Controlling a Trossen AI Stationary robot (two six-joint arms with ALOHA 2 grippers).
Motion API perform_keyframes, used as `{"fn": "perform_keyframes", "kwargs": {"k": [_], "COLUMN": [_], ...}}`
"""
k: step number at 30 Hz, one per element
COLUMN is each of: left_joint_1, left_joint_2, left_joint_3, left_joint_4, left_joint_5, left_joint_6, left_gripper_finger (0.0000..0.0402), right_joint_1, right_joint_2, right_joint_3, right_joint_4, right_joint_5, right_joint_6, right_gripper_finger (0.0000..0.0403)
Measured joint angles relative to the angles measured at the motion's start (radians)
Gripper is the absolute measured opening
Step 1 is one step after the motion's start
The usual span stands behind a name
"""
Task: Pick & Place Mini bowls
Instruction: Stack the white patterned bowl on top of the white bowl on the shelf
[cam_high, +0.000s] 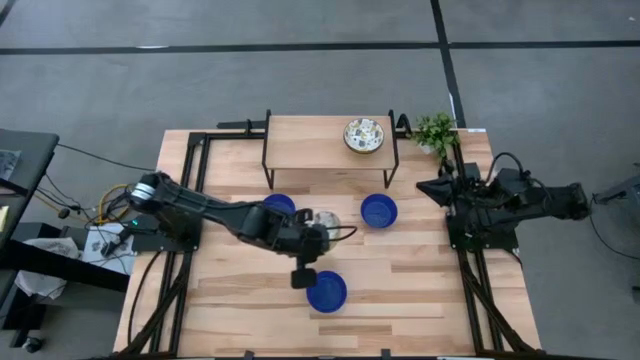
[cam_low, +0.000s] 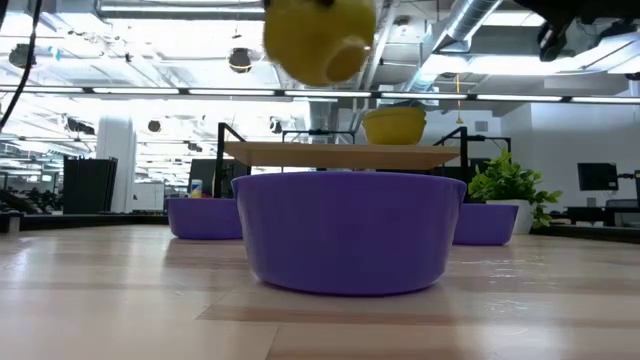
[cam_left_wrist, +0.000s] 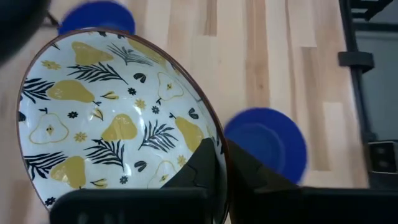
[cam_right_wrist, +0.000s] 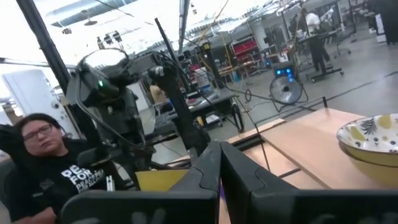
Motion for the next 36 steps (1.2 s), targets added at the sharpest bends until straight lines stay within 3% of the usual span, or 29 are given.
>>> {"fn": "perform_keyframes", "kwargs": {"k": [3,8,15,20,25,36], "left_joint_1": [0.014,0.014,-0.012,-0.028,-0.030,-0.038], "left_joint_2": [0.028,0.043,0.036,0.036,0.036,0.036], "left_joint_3": [0.040,0.065,0.066,0.066,0.066,0.065], "left_joint_4": [-0.002,-0.008,-0.066,-0.080,-0.183,-0.238], "left_joint_5": [-0.001,-0.035,-0.188,-0.201,-0.222,-0.210], "left_joint_6": [0.100,0.284,0.553,0.668,0.673,0.669], "left_gripper_finger": [0.0010,0.0010,0.0010,0.0010,0.0010,0.0010], "right_joint_1": [0.000,0.000,0.000,0.000,0.000,0.025], "right_joint_2": [0.086,0.254,0.487,0.639,0.778,1.068], "right_joint_3": [0.000,0.004,0.141,0.353,0.597,1.043], "right_joint_4": [0.083,0.263,0.234,-0.024,-0.393,-0.921], "right_joint_5": [-0.028,-0.106,-0.114,-0.107,-0.106,-0.105], "right_joint_6": [-0.049,-0.264,-0.469,-0.559,-0.612,-0.798], "right_gripper_finger": [0.0000,0.0000,0.0000,0.0000,0.0000,0.0000]}}
